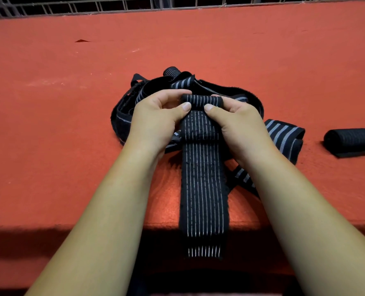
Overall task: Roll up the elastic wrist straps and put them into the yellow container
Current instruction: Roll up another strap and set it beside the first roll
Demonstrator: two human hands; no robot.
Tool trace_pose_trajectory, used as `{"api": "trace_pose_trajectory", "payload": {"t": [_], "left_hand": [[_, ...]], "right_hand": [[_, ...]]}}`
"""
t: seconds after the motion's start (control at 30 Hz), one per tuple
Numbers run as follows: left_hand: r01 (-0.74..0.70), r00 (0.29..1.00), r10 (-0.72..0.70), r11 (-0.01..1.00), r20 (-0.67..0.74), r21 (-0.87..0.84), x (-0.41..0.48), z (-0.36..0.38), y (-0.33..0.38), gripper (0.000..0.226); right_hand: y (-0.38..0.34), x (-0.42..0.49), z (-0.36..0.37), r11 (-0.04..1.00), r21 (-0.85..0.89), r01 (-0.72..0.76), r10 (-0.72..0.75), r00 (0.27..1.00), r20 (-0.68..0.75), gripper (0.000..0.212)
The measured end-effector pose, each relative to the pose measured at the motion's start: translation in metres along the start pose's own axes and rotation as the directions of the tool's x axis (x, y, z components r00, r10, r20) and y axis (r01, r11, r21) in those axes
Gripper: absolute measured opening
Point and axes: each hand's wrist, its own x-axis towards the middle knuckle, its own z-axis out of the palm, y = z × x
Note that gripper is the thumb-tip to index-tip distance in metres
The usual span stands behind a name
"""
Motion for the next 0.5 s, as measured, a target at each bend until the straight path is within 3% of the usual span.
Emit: {"api": "trace_pose_trajectory", "payload": {"t": [0.17, 0.33, 0.5], "left_hand": [[-0.04, 0.999, 0.04, 0.999, 0.003, -0.024, 0.0014, -0.0007, 0.0003, 0.035], [-0.014, 1.0, 0.014, 1.0, 0.024, -0.003, -0.0003, 0.0021, -0.0013, 0.047], [0.005, 0.999, -0.004, 0.999, 0.045, -0.034, -0.0006, 0.0052, 0.0022, 0.039]], "right_hand": [[-0.0061, -0.0035, 0.0046, 0.988, -0.157, -0.008, 0.007, 1.0, -0.011, 0.023], [-0.0056, -0.0014, 0.0043, 0.985, -0.167, -0.041, 0.032, 0.998, -0.058, 0.049], [0.002, 0.0042, 0.0052, 0.995, -0.098, -0.003, -0.007, 0.995, -0.1, 0.027]]}}
